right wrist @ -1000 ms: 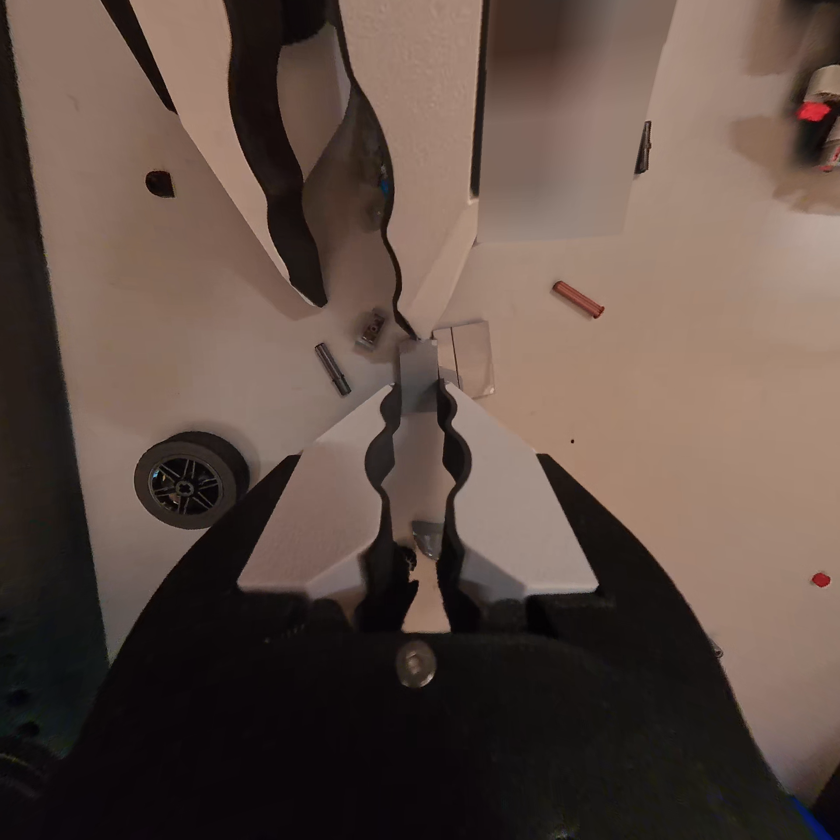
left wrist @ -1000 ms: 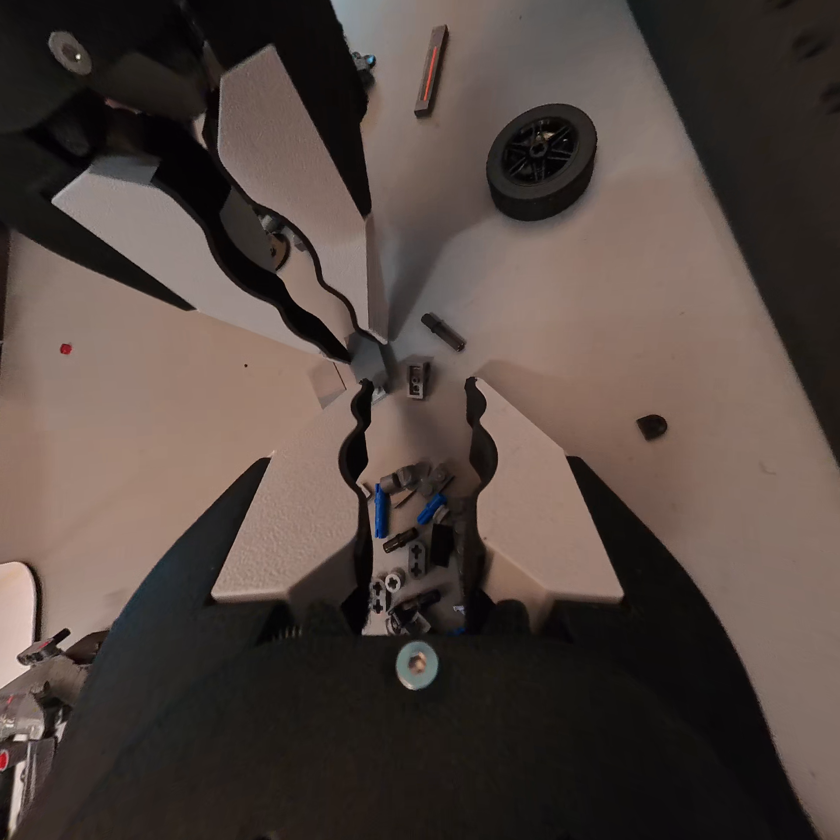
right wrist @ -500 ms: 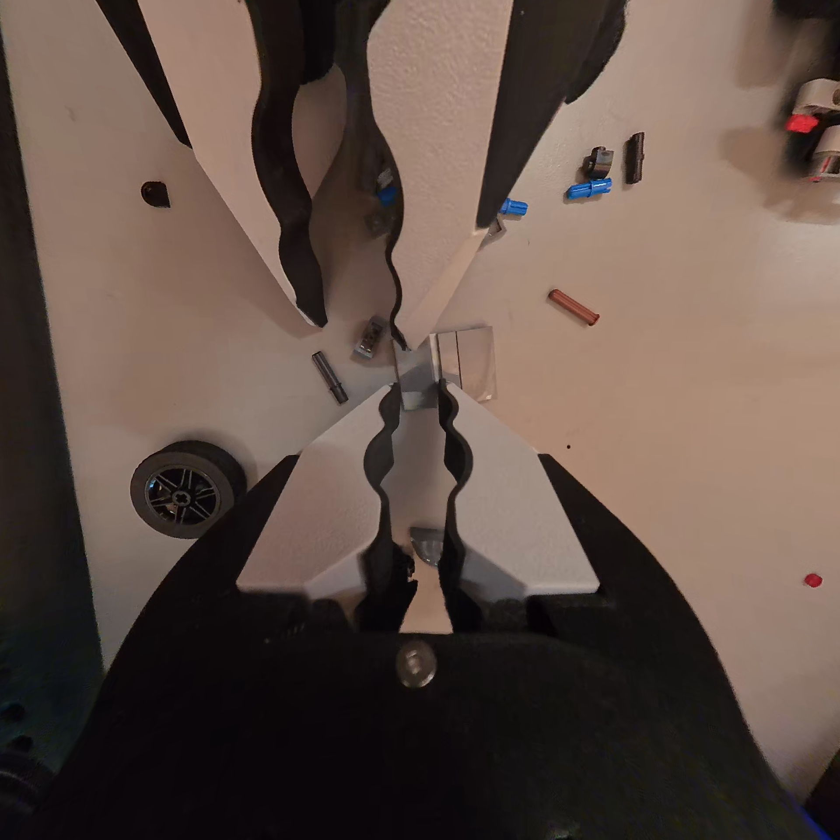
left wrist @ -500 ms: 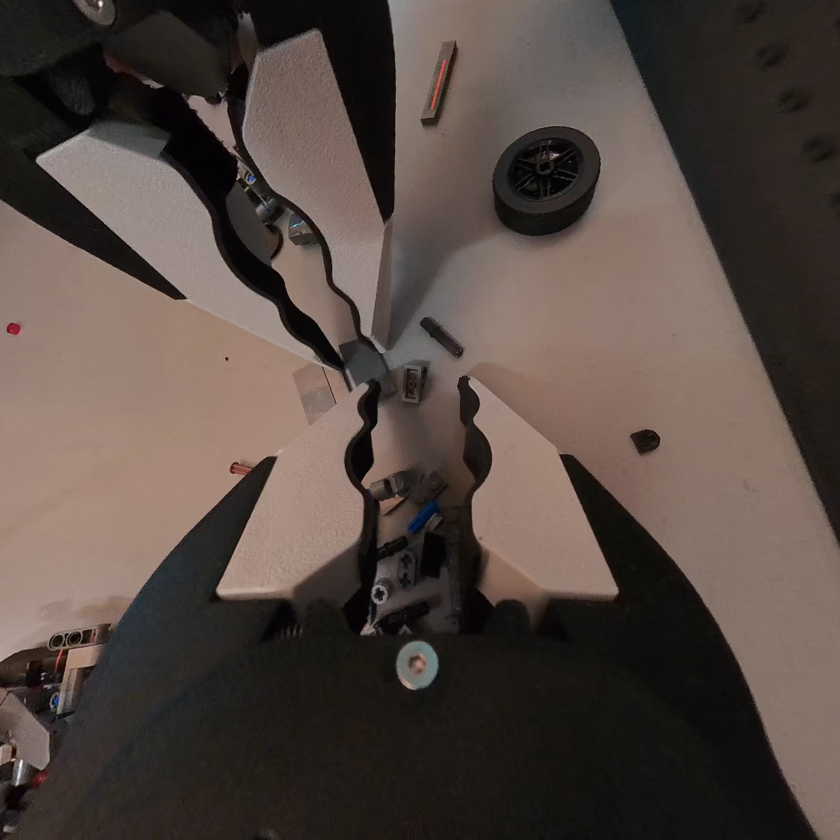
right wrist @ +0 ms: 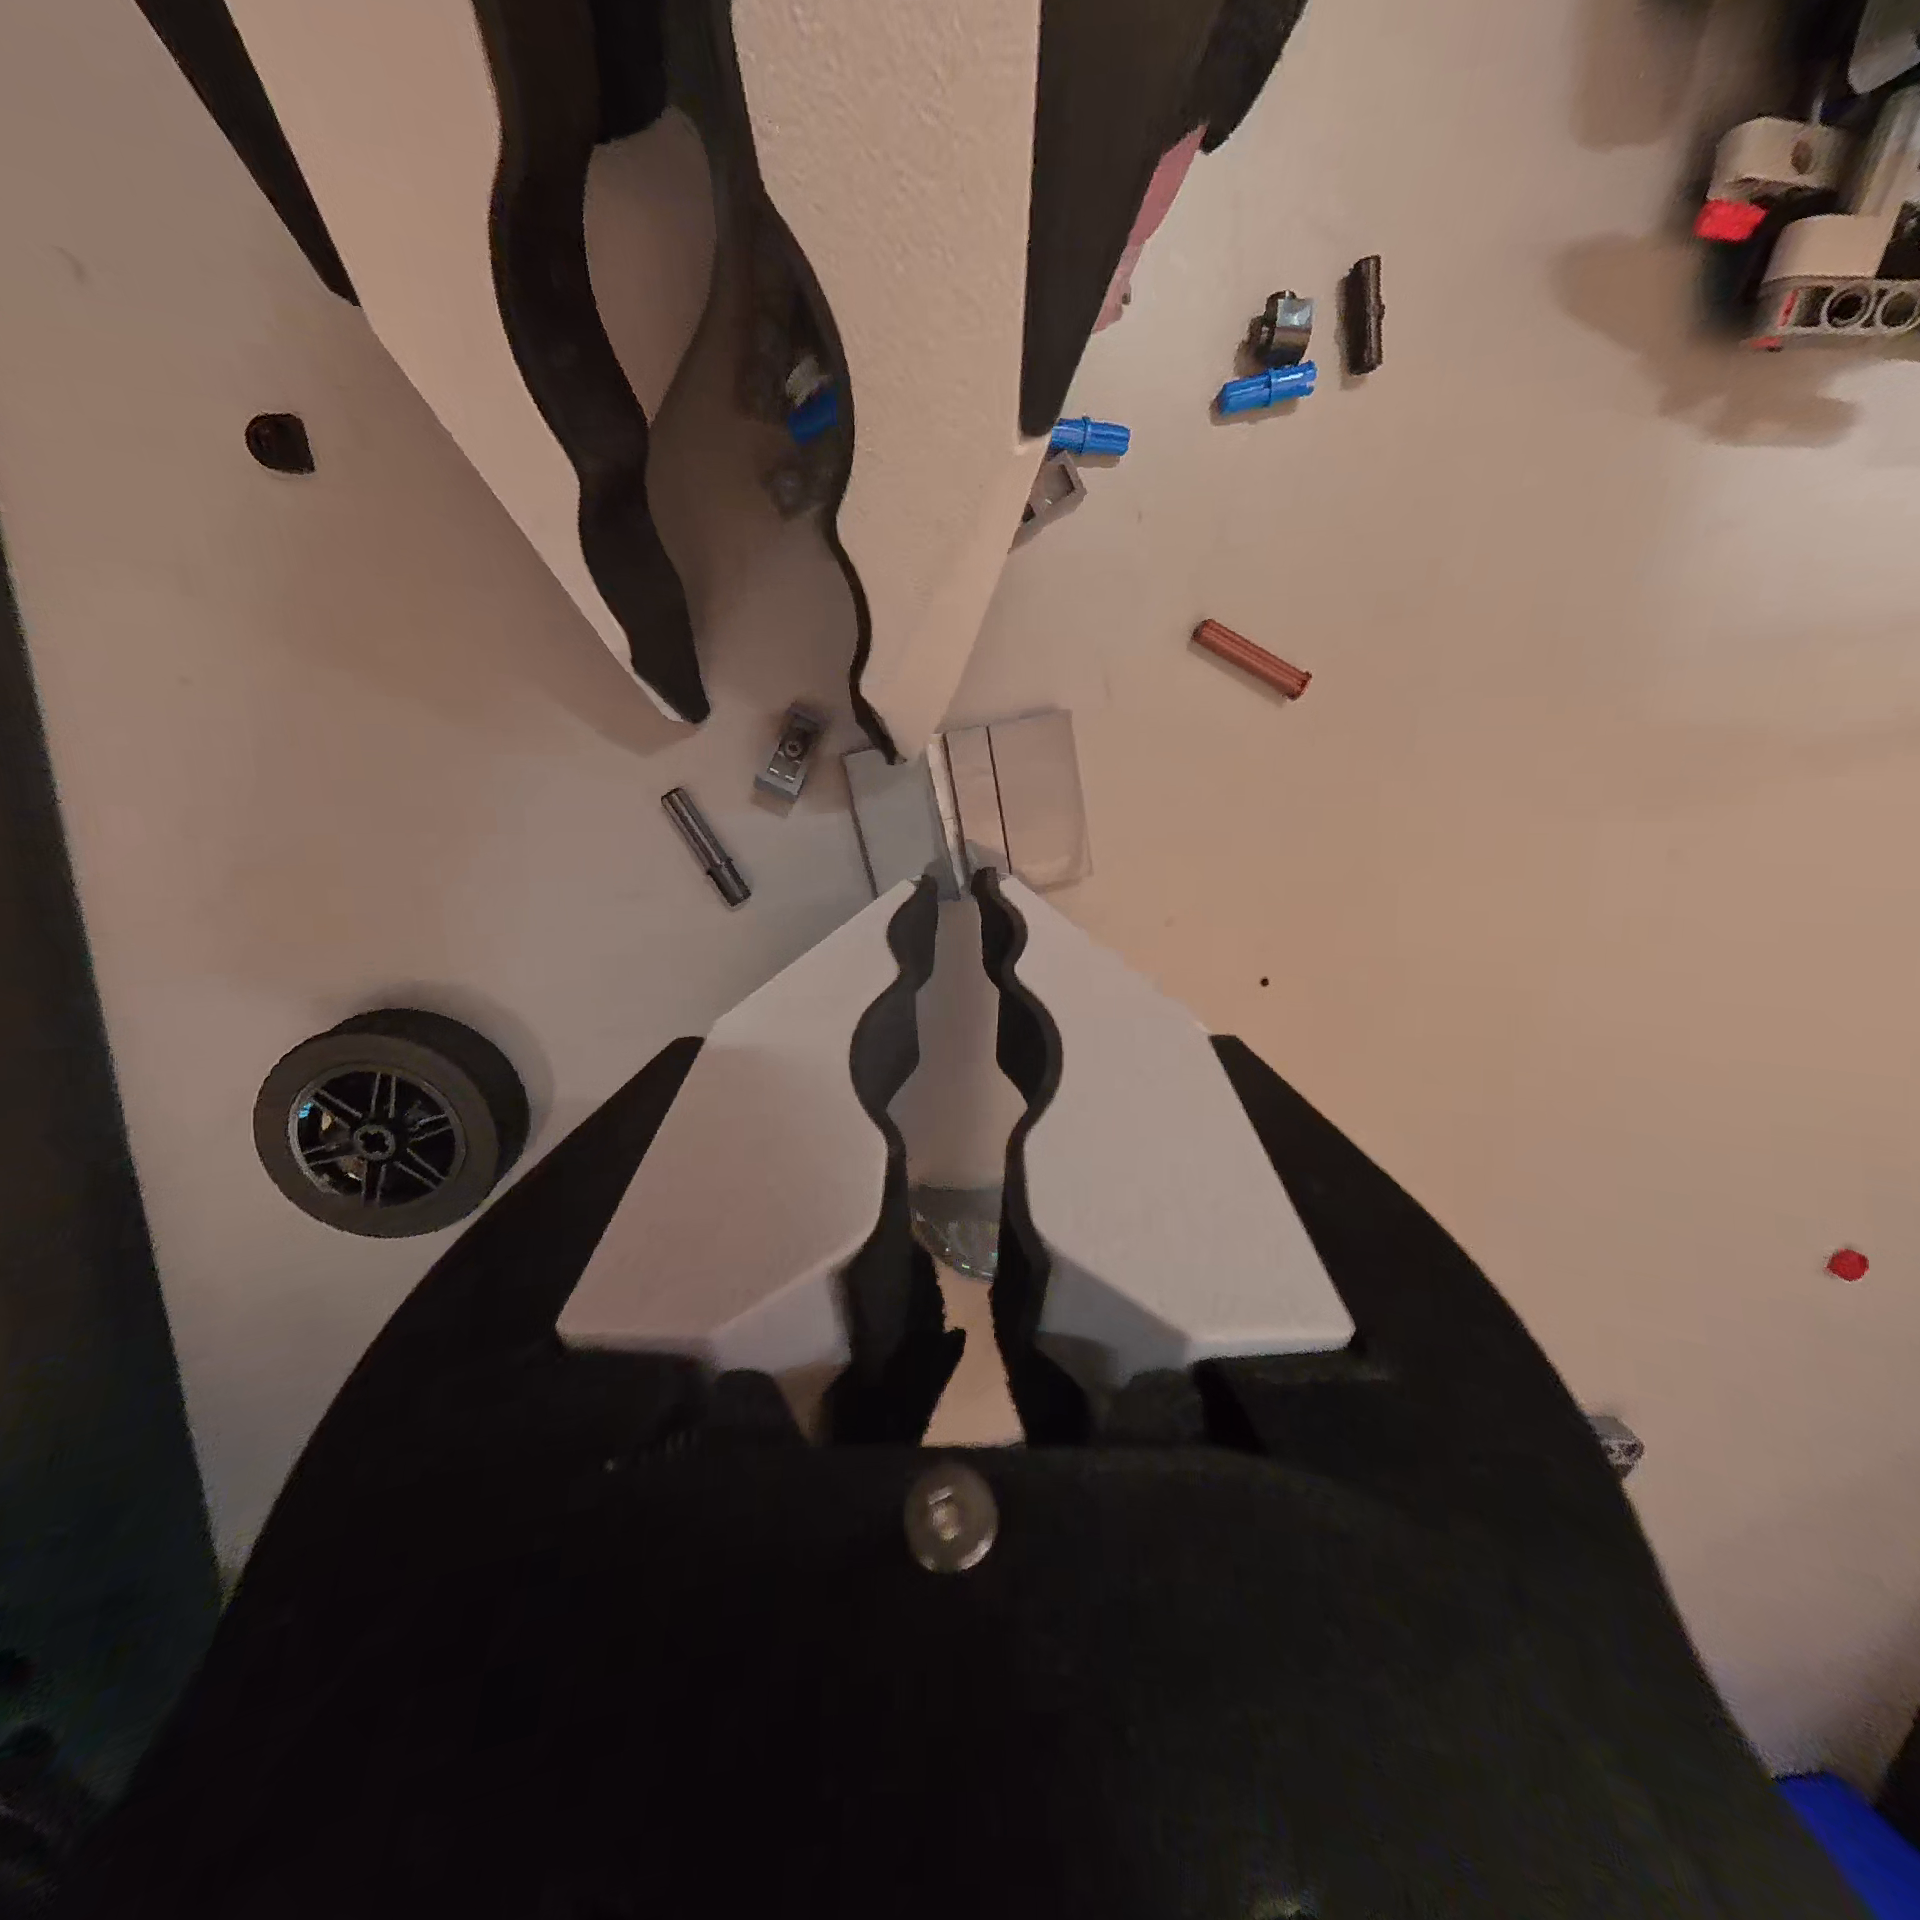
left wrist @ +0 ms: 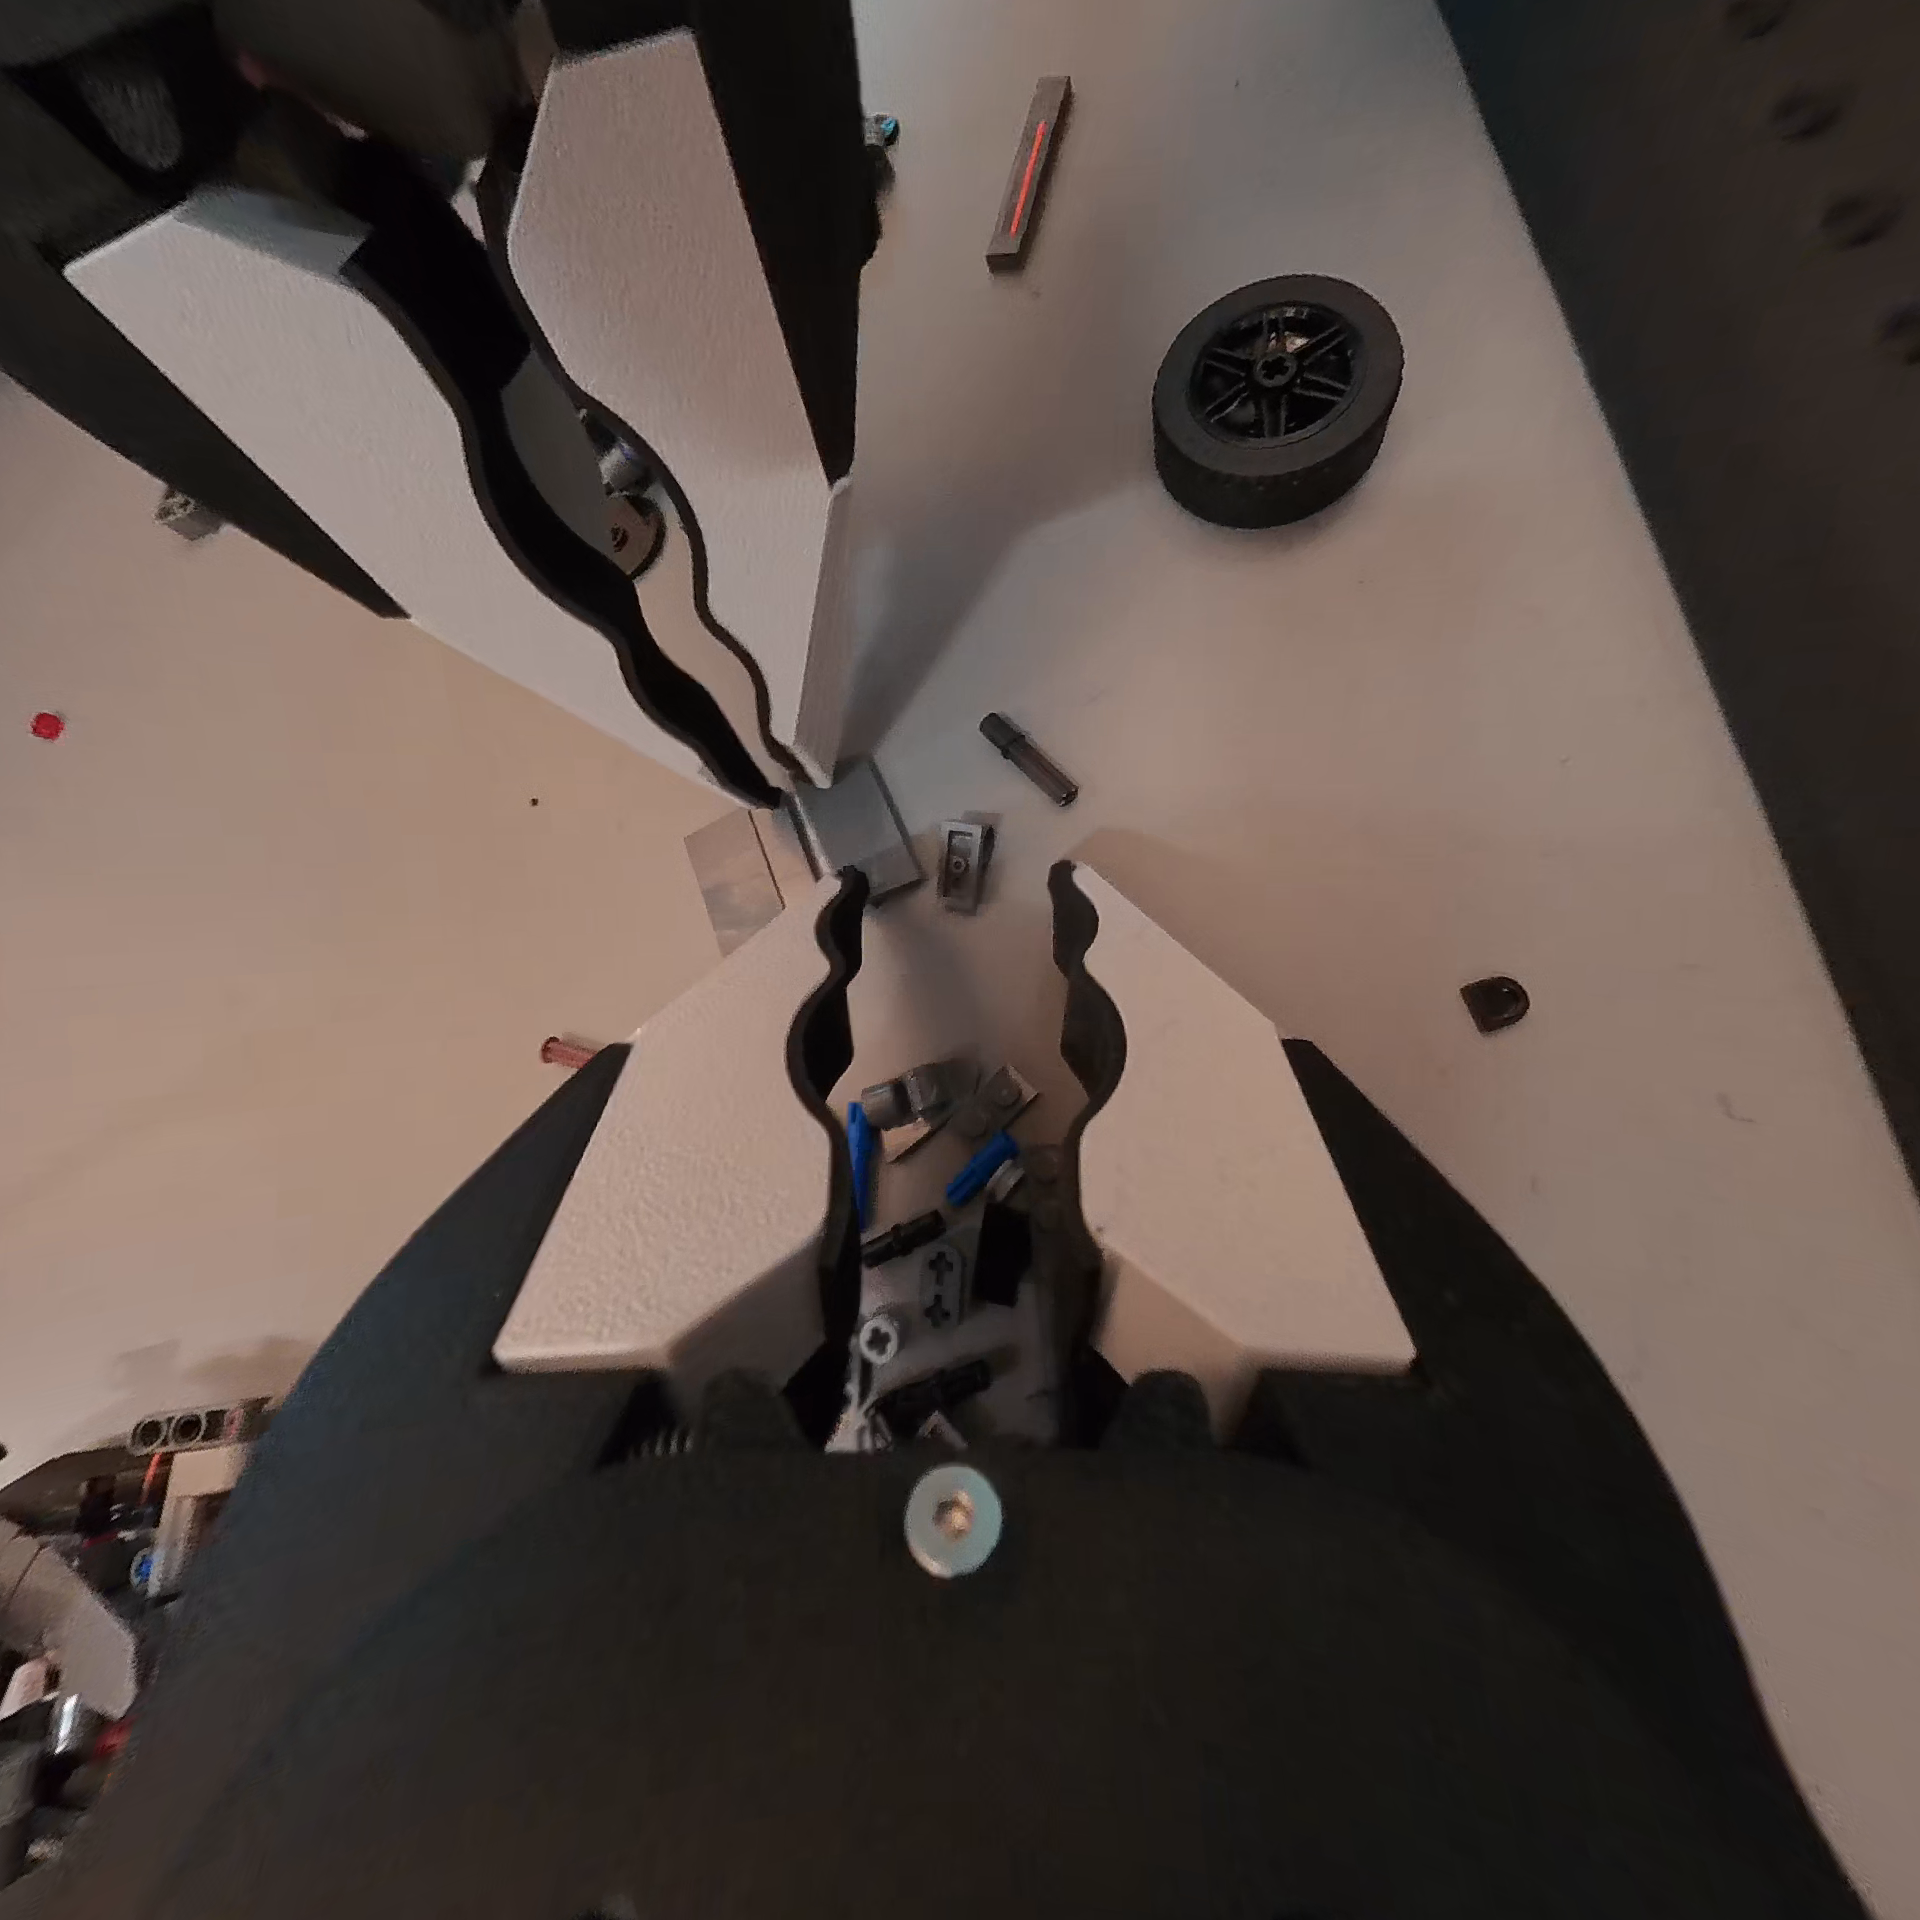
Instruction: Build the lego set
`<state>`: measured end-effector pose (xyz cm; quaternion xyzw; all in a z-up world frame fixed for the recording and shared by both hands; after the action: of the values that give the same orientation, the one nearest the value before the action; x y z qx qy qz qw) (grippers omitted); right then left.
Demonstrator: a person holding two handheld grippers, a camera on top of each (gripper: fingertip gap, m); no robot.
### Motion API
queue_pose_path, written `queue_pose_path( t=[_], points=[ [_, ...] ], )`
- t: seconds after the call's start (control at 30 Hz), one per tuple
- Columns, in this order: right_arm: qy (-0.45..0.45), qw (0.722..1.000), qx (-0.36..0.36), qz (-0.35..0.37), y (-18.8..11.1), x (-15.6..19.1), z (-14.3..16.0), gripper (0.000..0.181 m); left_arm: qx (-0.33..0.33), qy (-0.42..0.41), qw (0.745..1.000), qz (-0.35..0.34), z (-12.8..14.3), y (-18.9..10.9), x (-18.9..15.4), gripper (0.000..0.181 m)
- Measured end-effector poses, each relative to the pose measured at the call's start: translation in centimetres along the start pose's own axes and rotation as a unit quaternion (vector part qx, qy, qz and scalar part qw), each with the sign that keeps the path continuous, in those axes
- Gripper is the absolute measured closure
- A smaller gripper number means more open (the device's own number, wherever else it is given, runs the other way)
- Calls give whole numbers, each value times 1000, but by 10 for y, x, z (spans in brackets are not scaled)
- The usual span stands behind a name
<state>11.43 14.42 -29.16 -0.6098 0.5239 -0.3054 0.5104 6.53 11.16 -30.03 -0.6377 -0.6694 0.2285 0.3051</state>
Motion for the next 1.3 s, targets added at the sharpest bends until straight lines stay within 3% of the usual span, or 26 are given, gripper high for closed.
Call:
queue_pose_path(
  t=[0.33,0.67,0.9,1.3],
  points=[
    [27,999,-26,4,2,-7,-2,156,5,-4,1000,-14,2,-3,7,137],
    [48,998,-38,-11,4,-9,-2,166,0,-44,999,15,4,-1,8,138],
    [64,997,-39,-24,4,-11,-1,167,-1,24,1000,-11,-1,0,1,145],
    [81,994,-48,-59,5,-11,-6,180,-6,-31,999,22,1,2,4,145]
  ],
)
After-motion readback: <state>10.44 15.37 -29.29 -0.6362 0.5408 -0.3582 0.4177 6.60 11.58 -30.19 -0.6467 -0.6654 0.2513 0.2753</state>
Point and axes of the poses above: each gripper's, where its closed fingertips meet, y out along the fingers, z out of its underside, x = y × z across the jaws, the point moved 3 cm from there along -y, back along the fingers, and after that the axes turned 12 degrees about -y, right-handed, at the moved point
